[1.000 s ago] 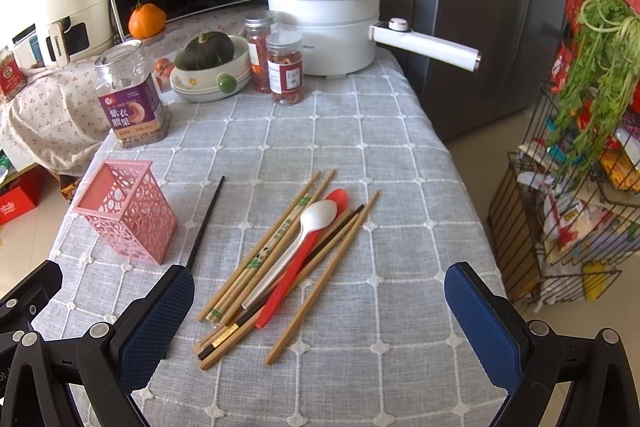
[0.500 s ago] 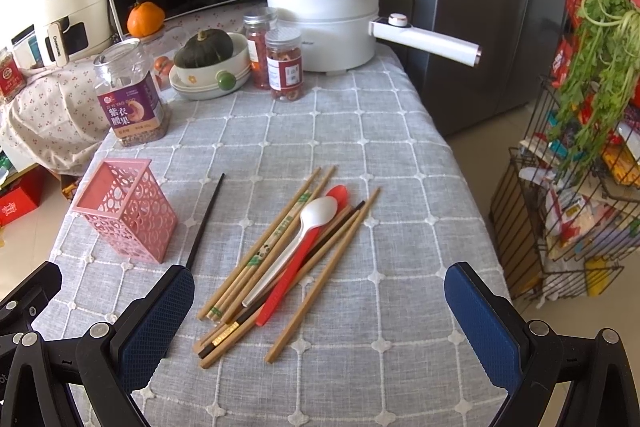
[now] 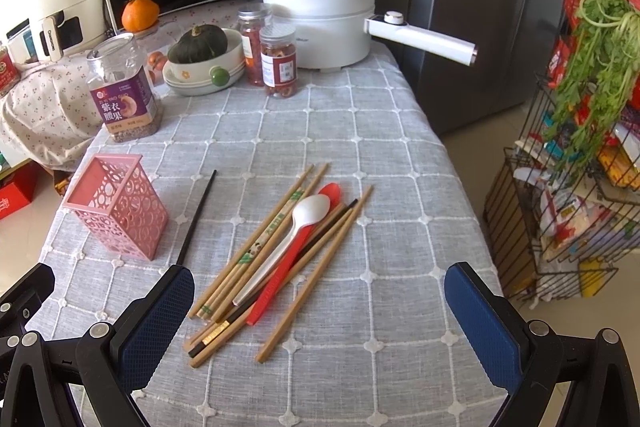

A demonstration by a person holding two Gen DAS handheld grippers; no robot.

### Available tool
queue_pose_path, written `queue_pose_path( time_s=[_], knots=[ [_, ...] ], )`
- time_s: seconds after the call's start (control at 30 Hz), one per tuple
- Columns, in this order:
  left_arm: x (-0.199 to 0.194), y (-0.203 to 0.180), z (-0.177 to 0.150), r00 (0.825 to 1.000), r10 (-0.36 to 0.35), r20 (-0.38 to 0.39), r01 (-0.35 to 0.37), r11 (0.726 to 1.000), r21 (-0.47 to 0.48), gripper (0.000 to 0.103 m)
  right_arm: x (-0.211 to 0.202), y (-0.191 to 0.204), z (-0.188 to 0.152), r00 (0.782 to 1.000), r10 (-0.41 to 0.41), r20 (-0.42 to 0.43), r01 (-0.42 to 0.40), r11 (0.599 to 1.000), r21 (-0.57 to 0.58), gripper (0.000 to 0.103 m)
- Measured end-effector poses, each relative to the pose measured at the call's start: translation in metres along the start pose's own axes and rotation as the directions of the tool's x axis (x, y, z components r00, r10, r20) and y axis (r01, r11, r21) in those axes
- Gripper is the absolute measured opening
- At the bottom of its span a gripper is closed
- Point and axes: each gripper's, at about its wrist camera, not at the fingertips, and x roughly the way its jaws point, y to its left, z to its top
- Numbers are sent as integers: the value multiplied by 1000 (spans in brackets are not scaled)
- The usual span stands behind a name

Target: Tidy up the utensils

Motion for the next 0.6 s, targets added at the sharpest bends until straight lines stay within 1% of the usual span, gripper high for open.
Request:
queue_pose_path(
  time_s=[0.1, 0.17, 0.2, 0.27, 0.33, 0.4, 0.5, 0.57, 0.6],
  knots=[
    [2, 1, 1, 1000, -11, 15, 11, 1000, 0, 101, 3, -3, 1, 1000, -17, 7, 17, 1000, -6, 103],
    [5, -1, 5, 999, -21, 25, 20, 1000, 22, 101, 7, -5, 3, 999, -29, 15, 29, 999, -19, 103],
    [9, -3, 8, 1000, -26, 15, 25, 999, 43, 101, 11, -7, 5, 999, -41, 14, 42, 999, -32, 103],
    [18, -12, 16, 999, -38, -19, 40, 994, 102, 101, 19, -12, 11, 997, -78, -16, 77, 996, -42, 103],
    [27, -20, 27, 995, -73, -69, 83, 986, 146, 101, 27, -20, 18, 997, -57, -57, 57, 998, -15, 103],
    [38, -28, 39, 987, -108, -121, 127, 979, 162, 101, 38, -28, 26, 993, -32, -113, 34, 999, 18, 103],
    [60, -42, 57, 970, -144, -196, 178, 969, 172, 100, 58, -38, 34, 982, -17, -186, 27, 998, 53, 103],
    [79, -51, 68, 952, -160, -259, 206, 965, 161, 97, 72, -45, 36, 975, -2, -224, 19, 997, 73, 103],
    [90, -56, 73, 943, -165, -290, 217, 964, 155, 94, 79, -49, 36, 971, 8, -239, 13, 996, 85, 100]
  ],
)
